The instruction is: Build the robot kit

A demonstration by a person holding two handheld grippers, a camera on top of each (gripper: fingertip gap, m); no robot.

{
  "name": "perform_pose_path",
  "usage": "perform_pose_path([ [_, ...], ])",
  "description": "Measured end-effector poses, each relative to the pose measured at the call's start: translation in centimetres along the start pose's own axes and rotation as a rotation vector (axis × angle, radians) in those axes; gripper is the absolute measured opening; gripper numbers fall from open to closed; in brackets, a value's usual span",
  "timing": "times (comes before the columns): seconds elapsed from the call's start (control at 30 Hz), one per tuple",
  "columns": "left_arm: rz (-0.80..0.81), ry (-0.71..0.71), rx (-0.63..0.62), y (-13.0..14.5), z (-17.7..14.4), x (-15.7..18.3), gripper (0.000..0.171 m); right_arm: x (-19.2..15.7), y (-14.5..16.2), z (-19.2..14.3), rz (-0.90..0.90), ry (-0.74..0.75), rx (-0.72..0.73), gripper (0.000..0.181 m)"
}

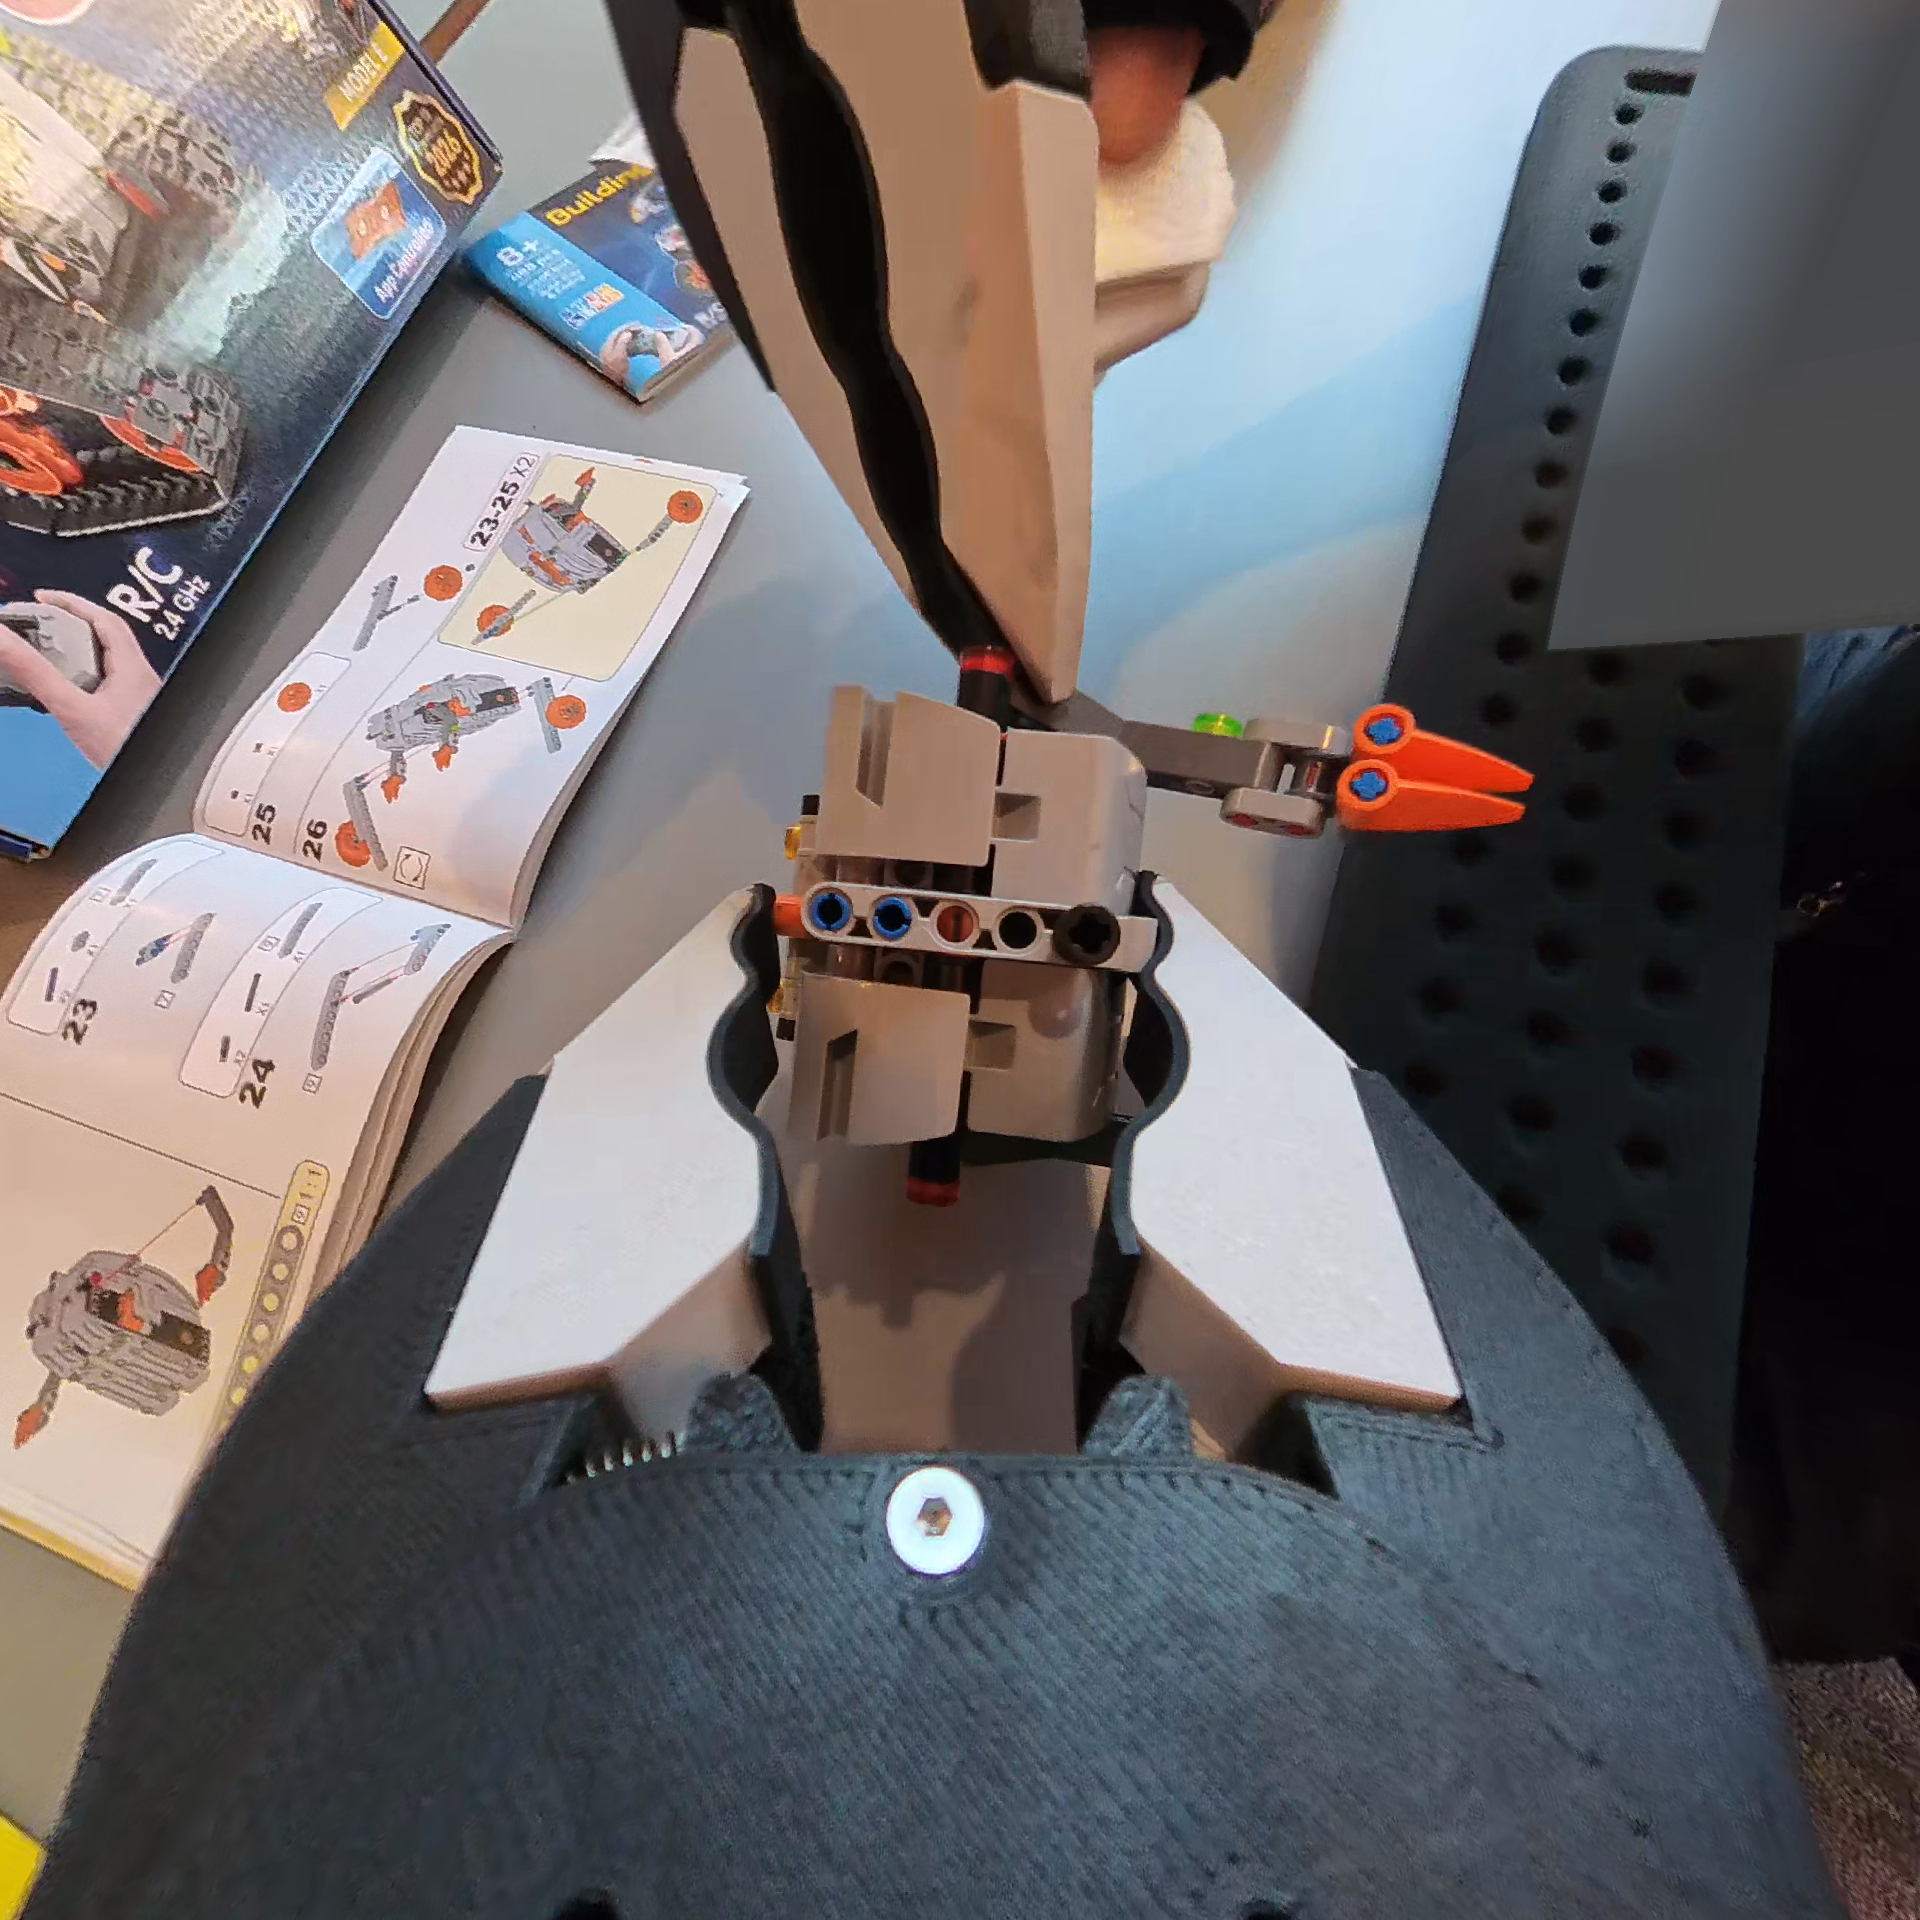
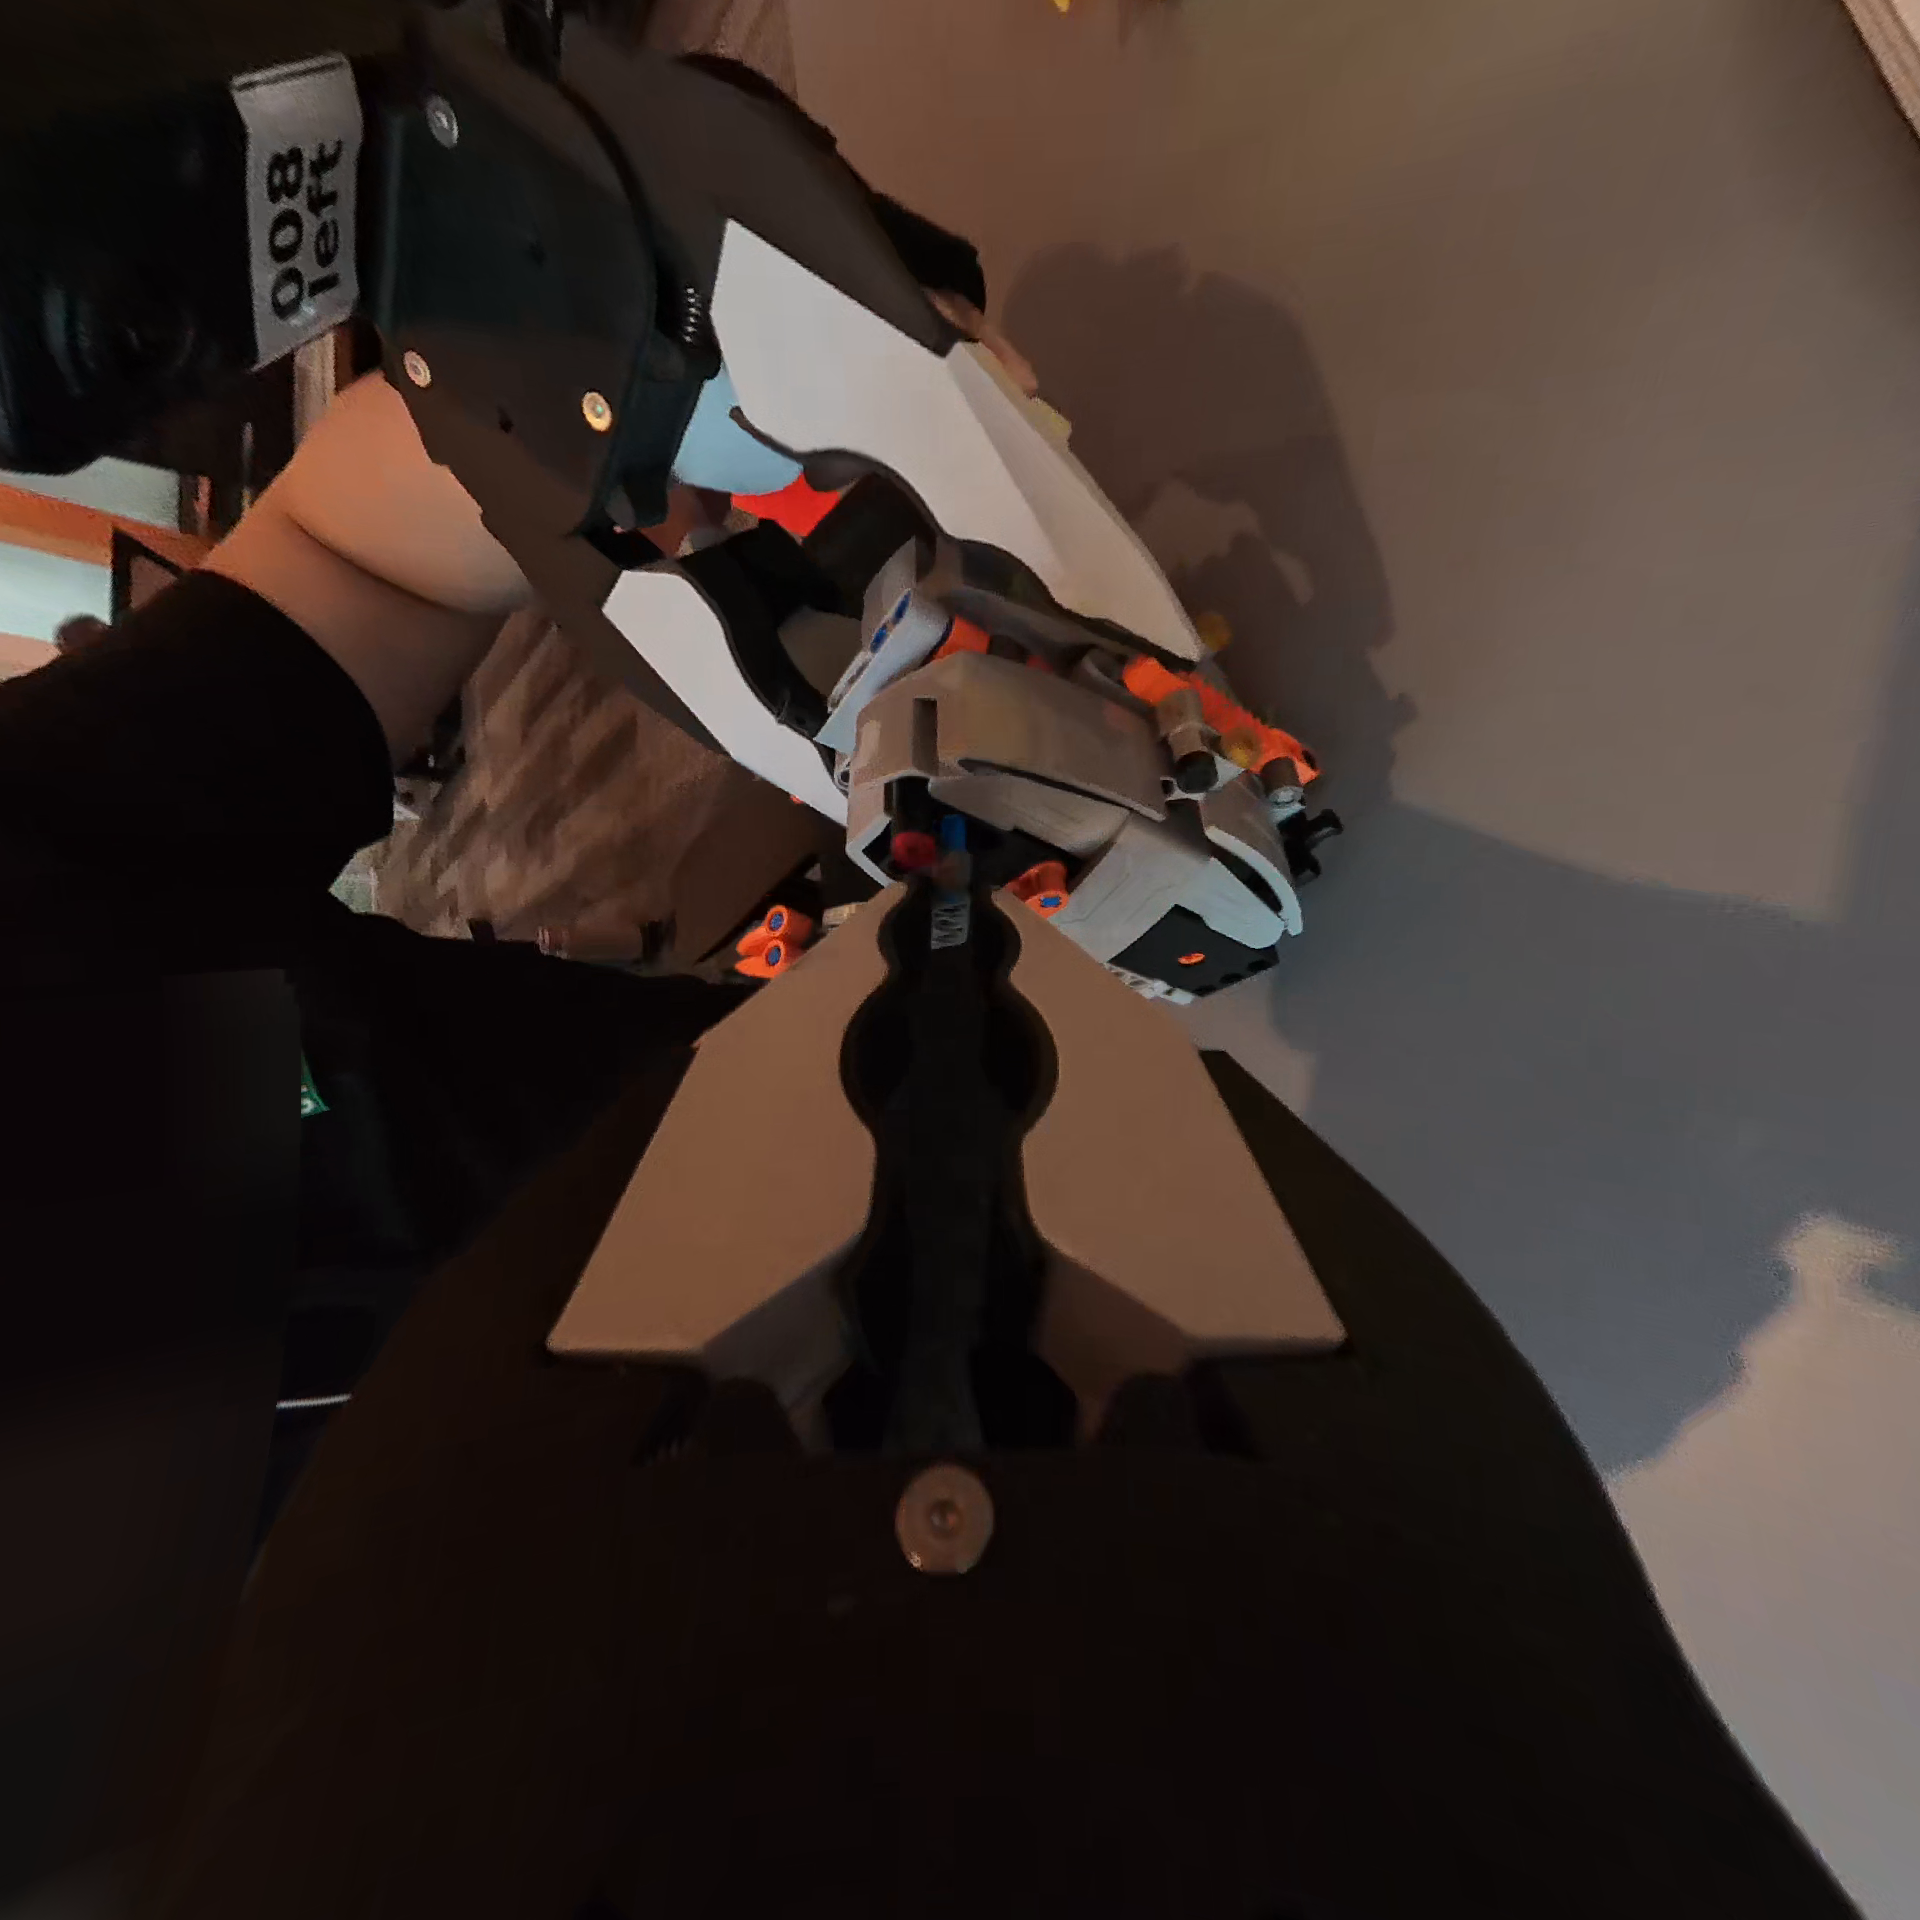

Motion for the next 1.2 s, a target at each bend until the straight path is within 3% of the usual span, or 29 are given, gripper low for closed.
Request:
perform_pose_path([
  [0.17, 0.019, 0.015, -0.042, -0.5, 0.3, -0.1, 0.067, 0.3, -0.7, 0.0, -0.01, -0.017, -0.105, 0.006],
  [0.37, -0.001, 0.026, -0.044, -0.6, 0.3, -0.4, 0.067, 0.9, -0.7, 0.0, -0.004, -0.056, -0.075, 0.005],
  [0.7, 0.028, 0.021, -0.104, -1.1, 0.5, -0.3, 0.066, 0.3, -1.5, 0.0, -0.069, 0.008, -0.156, 0.005],
  [0.8, 0.007, 0.02, -0.082, -0.9, 0.4, -0.3, 0.067, 0.5, -0.5, -0.1, -0.068, -0.015, -0.035, 0.006],
  [0.97, -0.028, 0.012, -0.051, -0.4, 0.0, -0.5, 0.067, 0.7, 1.8, 0.4, -0.057, -0.037, 0.293, 0.007],
  [1.2, -0.039, 0.007, -0.056, -0.5, 0.1, -0.6, 0.067, 0.5, 4.0, 1.1, -0.057, 0.018, 0.557, 0.007],
])
Point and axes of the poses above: each gripper's, where its closed fingertips meet, z out along the fingers, y out of its underside, x = y × z across the jaws, the point moved 10 cm from there along -z, back along the fingers, and after that the axes turned 9 degrees about y, right-handed, at the moved point
